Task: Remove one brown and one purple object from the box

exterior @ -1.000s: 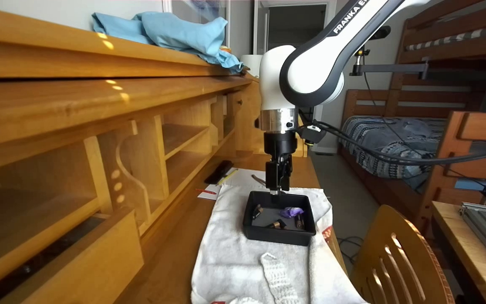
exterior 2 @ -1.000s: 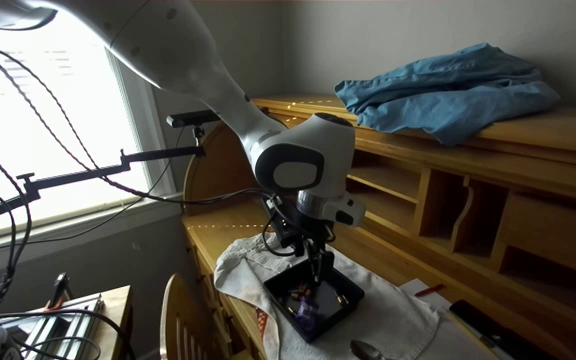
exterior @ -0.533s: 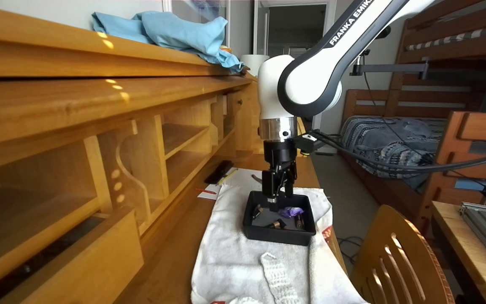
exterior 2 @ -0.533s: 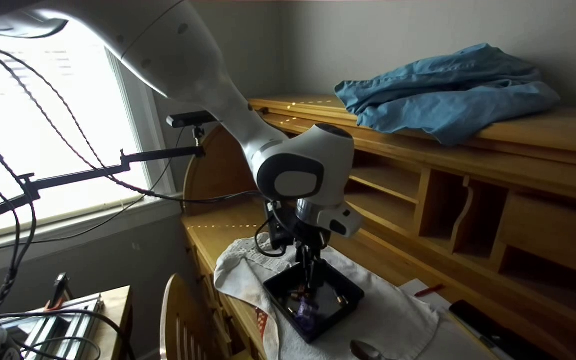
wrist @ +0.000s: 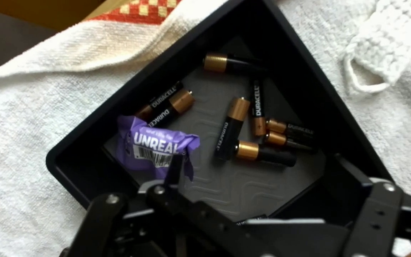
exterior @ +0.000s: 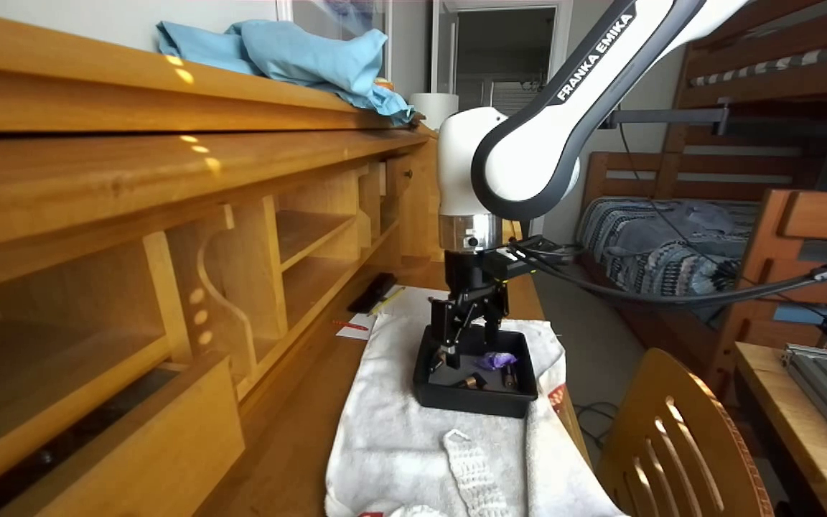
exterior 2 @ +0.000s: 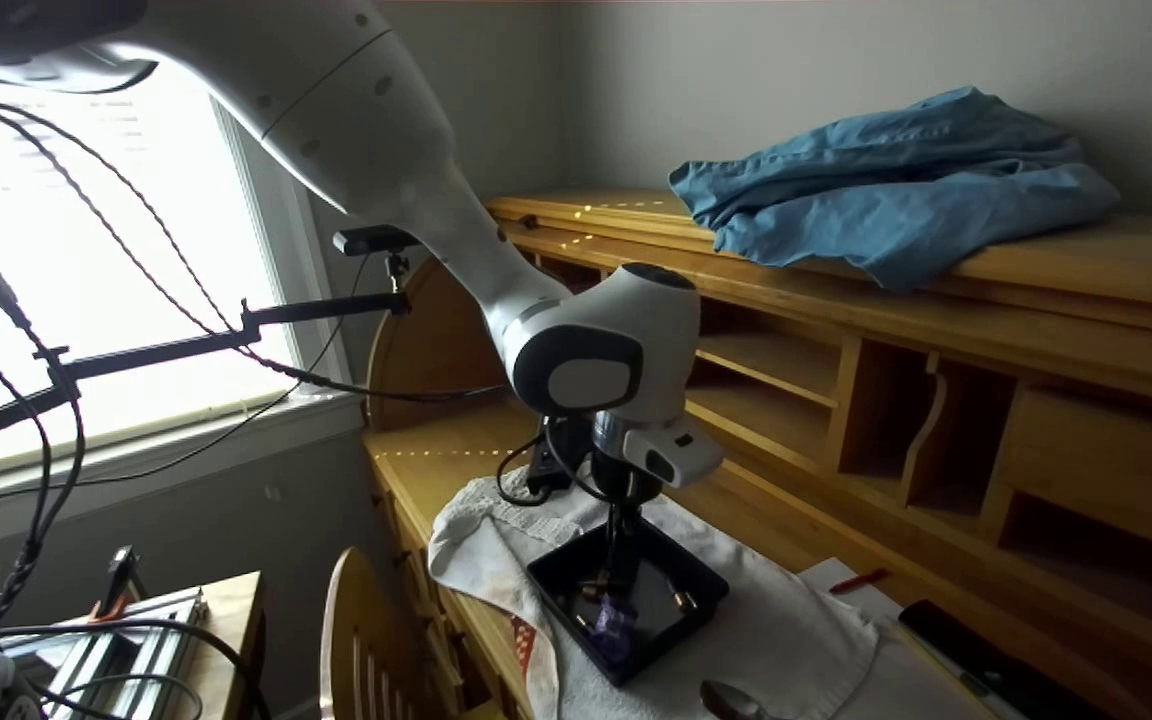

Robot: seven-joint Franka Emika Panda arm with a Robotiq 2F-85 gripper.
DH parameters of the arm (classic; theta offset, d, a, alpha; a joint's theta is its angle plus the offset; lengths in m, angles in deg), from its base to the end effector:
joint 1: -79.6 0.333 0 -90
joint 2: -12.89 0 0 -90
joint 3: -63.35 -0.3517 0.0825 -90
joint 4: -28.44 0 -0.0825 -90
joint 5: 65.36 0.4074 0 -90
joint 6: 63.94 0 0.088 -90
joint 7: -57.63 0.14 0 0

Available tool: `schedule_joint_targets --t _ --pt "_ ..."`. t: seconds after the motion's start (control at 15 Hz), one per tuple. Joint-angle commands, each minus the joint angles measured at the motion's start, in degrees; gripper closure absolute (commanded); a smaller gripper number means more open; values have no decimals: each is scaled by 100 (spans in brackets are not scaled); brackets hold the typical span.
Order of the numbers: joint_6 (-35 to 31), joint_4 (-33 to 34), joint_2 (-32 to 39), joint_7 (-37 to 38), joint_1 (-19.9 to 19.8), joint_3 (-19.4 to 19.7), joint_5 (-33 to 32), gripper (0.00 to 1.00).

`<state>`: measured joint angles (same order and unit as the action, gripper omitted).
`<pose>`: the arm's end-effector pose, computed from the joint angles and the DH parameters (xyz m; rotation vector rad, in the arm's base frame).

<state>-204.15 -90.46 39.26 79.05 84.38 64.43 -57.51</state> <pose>0.6041 0.0419 0.1766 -3.0172 0.6382 0.1571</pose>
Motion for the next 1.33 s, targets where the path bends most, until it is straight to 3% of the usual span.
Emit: schedule_joint_targets --t 0.0,1.27 --pt "-188 106 201 460 146 120 -29 0" --pt "-347 312 591 1142 277 262 57 0"
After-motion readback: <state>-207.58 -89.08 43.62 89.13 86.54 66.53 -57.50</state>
